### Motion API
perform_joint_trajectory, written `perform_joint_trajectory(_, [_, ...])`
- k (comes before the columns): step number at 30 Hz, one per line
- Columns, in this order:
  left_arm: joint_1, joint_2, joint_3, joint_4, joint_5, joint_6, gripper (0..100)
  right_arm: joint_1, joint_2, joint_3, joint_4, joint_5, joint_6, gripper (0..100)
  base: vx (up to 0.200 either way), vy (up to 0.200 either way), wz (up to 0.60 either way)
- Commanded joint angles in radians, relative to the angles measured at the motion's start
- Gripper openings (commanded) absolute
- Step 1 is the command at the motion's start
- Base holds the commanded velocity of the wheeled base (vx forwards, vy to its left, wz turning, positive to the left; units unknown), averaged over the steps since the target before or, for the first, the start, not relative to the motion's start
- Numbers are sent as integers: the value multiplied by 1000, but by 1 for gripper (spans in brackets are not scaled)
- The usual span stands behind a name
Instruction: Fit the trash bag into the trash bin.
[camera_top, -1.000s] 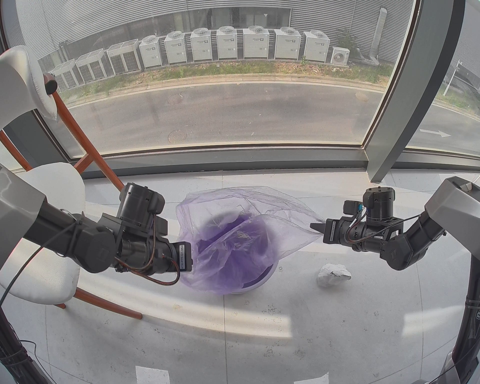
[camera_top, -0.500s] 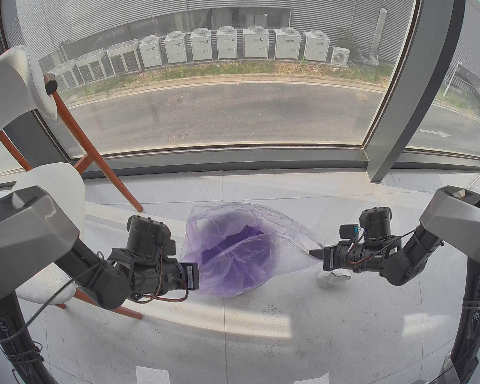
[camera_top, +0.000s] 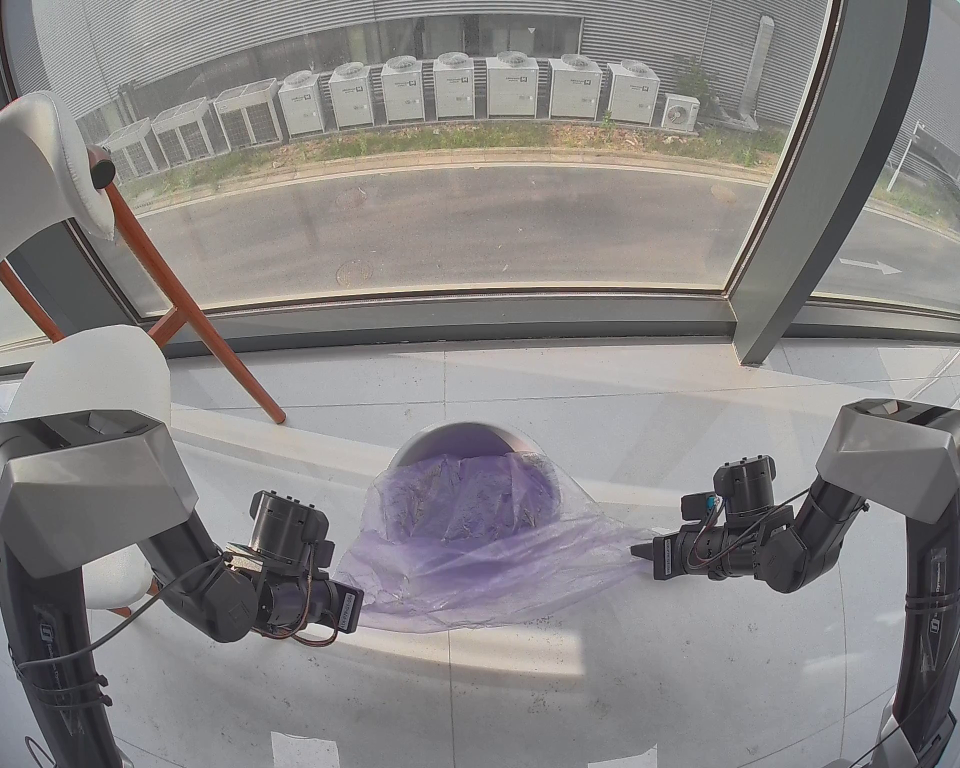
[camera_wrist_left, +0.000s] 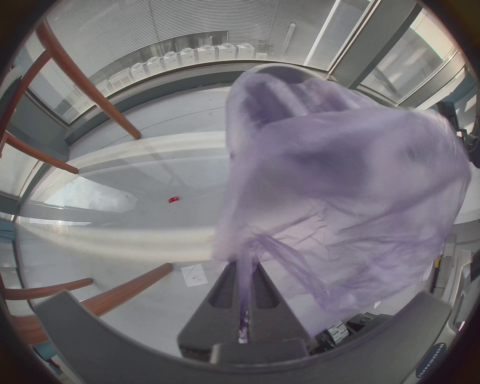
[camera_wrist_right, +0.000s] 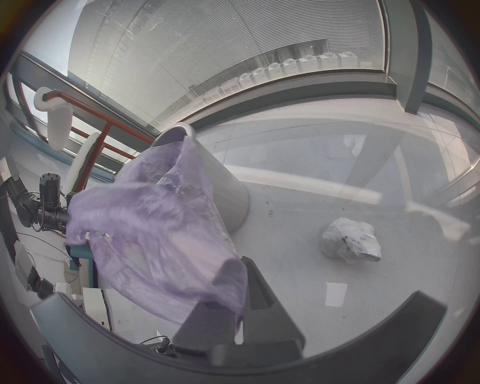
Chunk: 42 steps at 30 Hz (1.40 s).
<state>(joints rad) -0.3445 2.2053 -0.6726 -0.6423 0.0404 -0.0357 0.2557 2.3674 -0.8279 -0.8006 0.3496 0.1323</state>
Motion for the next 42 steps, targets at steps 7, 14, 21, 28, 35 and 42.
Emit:
perform_joint_trajectory(7, [93, 94, -78, -2, 18, 27, 0, -59, 153, -48, -126, -50, -26, 0, 0, 0, 0])
perform_joint_trajectory(14, [91, 126, -185, -5, 16, 27, 0, -53, 182, -145, -149, -57, -20, 0, 0, 0, 0])
perform_joint_trajectory(21, [90, 146, -315, -3, 6, 13, 0, -55, 191, -287, -141, -55, -10, 0, 0, 0, 0])
perform_joint_trajectory(28, [91, 132, -352, -2, -30, -4, 0, -50, 162, -290, -137, -43, 84, 0, 0, 0, 0])
perform_joint_trajectory(35, [74, 136, -455, 6, -45, -101, 0, -20, 148, -326, -144, 8, 144, 0, 0, 0, 0])
perform_joint_trajectory(42, [45, 139, -538, 10, -62, -173, 0, 13, 148, -378, -146, 71, 178, 0, 0, 0, 0])
